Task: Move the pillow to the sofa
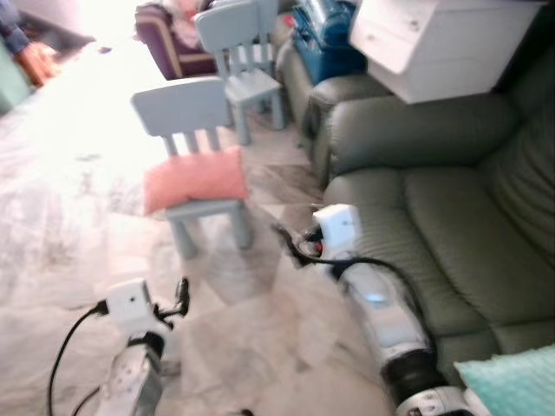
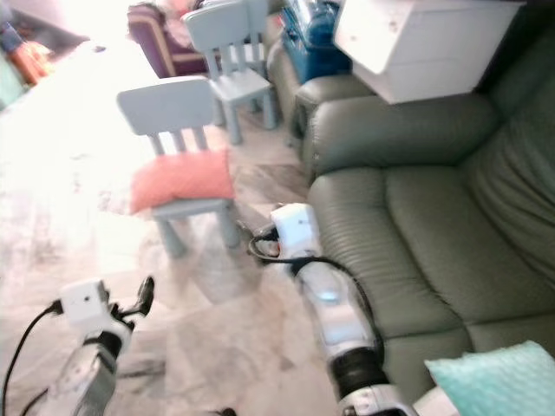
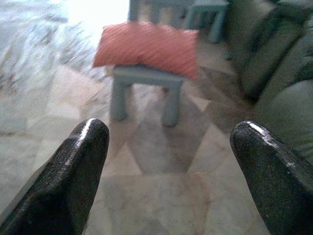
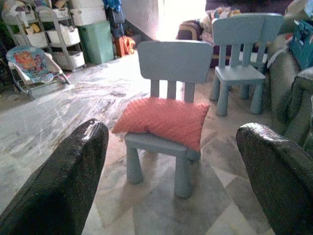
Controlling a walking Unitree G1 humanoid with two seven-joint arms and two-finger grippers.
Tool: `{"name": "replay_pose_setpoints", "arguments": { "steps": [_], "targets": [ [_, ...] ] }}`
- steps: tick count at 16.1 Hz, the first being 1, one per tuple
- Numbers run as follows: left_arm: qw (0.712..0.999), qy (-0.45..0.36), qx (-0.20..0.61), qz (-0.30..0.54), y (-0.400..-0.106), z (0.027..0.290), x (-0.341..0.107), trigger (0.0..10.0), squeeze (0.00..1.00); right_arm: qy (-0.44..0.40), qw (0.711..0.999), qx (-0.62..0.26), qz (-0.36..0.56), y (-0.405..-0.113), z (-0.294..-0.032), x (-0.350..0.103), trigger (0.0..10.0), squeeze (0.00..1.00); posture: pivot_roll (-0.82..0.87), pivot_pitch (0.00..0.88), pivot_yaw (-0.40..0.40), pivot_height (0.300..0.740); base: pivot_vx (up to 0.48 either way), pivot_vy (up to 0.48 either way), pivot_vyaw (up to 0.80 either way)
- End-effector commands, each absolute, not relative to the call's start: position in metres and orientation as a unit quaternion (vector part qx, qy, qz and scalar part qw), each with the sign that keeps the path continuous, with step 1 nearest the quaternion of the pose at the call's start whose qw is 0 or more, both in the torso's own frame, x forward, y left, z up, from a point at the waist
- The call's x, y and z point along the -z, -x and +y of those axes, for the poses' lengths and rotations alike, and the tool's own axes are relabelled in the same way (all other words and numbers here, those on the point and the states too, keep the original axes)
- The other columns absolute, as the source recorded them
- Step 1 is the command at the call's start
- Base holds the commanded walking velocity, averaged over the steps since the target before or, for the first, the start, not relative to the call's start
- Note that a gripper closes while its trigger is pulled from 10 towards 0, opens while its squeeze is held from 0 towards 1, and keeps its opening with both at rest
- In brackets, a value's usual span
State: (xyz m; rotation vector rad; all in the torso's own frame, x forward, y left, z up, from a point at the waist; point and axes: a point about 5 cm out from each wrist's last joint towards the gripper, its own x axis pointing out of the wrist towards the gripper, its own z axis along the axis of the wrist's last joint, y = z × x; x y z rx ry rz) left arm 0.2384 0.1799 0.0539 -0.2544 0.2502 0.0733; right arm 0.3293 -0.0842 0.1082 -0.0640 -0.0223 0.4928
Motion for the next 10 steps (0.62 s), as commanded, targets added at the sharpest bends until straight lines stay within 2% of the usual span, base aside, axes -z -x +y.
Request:
{"name": "replay_pose_setpoints", "arguments": {
  "steps": [1,3,6,8,10],
  "targets": [
    [0.983,0.125,0.003,0.134,-0.236,0.170,-0.054,10.0,0.00,0.040,0.979,-0.199,-0.006,-0.334,-0.101,-0.107,10.0,0.00,-0.12,0.091,0.089,0.740,0.000,0.000,0.00],
    [0.985,0.102,0.062,0.126,-0.238,0.158,-0.062,10.0,0.00,0.060,0.991,-0.120,0.000,-0.338,-0.127,-0.104,10.0,0.00,-0.12,0.091,0.093,0.740,0.000,0.000,0.00],
    [0.991,0.069,0.021,0.116,-0.231,0.181,-0.063,10.0,0.00,0.067,0.996,-0.044,0.027,-0.332,-0.166,-0.091,10.0,0.00,-0.12,0.092,0.093,0.740,0.000,0.000,0.00],
    [0.993,0.051,-0.049,0.095,-0.226,0.201,-0.065,10.0,0.00,0.061,0.997,-0.050,0.027,-0.330,-0.168,-0.089,10.0,0.00,-0.12,0.090,0.091,0.740,0.000,0.000,0.00],
    [0.993,0.055,-0.071,0.082,-0.226,0.210,-0.068,10.0,0.00,0.056,0.996,-0.060,0.022,-0.332,-0.162,-0.092,10.0,0.00,-0.12,0.090,0.088,0.740,0.000,0.000,0.00]
  ]
}}
